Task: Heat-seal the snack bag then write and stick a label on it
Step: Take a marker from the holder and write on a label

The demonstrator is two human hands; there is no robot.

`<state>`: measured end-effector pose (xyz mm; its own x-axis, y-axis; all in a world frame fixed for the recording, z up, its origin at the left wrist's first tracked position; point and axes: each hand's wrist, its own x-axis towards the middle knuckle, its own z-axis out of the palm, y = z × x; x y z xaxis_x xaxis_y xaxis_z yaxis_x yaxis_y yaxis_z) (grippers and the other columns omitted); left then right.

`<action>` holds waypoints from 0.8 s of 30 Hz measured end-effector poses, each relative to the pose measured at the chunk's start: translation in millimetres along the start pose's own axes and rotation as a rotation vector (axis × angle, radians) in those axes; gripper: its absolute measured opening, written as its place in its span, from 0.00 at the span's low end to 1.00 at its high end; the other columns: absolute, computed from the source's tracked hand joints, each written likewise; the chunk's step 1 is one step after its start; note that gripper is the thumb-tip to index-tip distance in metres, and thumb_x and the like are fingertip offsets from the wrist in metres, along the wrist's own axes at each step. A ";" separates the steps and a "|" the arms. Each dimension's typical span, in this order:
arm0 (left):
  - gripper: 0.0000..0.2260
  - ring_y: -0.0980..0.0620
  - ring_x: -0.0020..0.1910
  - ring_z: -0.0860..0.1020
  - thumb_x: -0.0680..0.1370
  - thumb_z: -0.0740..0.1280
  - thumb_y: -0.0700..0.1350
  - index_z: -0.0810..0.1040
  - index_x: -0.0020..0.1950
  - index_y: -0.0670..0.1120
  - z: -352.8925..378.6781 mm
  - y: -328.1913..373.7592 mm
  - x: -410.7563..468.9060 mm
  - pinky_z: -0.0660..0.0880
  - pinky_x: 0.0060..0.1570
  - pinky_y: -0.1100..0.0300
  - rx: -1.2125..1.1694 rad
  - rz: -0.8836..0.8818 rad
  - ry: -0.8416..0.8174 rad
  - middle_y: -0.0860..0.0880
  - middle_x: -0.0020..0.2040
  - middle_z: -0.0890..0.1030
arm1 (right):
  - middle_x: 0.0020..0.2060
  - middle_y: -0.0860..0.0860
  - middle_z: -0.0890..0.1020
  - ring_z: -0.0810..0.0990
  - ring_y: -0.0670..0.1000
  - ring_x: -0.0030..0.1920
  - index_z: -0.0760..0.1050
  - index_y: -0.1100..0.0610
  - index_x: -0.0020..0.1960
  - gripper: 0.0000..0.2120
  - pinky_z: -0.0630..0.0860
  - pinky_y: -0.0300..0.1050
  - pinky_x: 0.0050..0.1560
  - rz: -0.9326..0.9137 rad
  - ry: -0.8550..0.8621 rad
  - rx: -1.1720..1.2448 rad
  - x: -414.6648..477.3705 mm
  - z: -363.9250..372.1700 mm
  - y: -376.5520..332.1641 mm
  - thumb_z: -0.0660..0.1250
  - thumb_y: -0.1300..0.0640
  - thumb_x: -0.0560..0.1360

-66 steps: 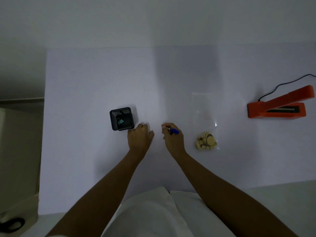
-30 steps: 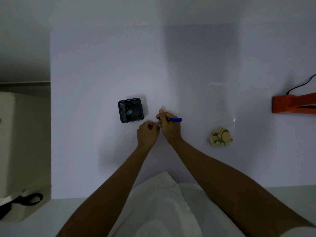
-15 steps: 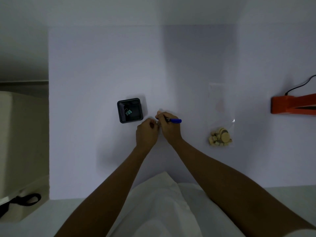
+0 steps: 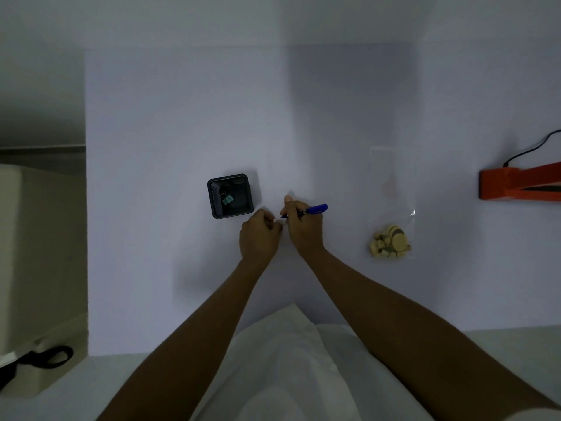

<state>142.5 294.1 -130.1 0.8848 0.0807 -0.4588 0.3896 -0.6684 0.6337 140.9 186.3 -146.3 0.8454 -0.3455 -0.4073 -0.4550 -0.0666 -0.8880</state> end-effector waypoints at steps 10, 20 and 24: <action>0.04 0.52 0.34 0.78 0.76 0.70 0.45 0.76 0.44 0.45 3.2 -1.3 -3.0 0.73 0.33 0.60 0.037 -0.003 0.028 0.50 0.36 0.79 | 0.26 0.64 0.74 0.76 0.64 0.30 0.68 0.68 0.31 0.23 0.72 0.54 0.31 -0.044 -0.019 -0.067 -4.3 2.1 11.4 0.65 0.55 0.80; 0.06 0.51 0.34 0.77 0.75 0.70 0.46 0.76 0.44 0.45 5.4 -0.9 -2.1 0.74 0.35 0.58 0.064 -0.028 0.040 0.49 0.36 0.79 | 0.24 0.59 0.71 0.71 0.58 0.27 0.67 0.63 0.30 0.23 0.71 0.55 0.31 -0.085 0.003 -0.101 -3.1 4.1 11.9 0.64 0.55 0.81; 0.06 0.51 0.34 0.78 0.74 0.70 0.46 0.76 0.43 0.45 5.4 0.3 -1.3 0.74 0.34 0.58 0.061 -0.038 0.046 0.49 0.36 0.79 | 0.24 0.56 0.70 0.68 0.50 0.26 0.66 0.64 0.30 0.23 0.68 0.49 0.30 -0.087 -0.004 -0.128 -4.4 4.3 10.8 0.64 0.56 0.81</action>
<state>140.1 289.8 -132.7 0.8811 0.1398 -0.4517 0.4079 -0.7079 0.5766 133.5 191.1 -155.0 0.8843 -0.3295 -0.3309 -0.4115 -0.2151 -0.8857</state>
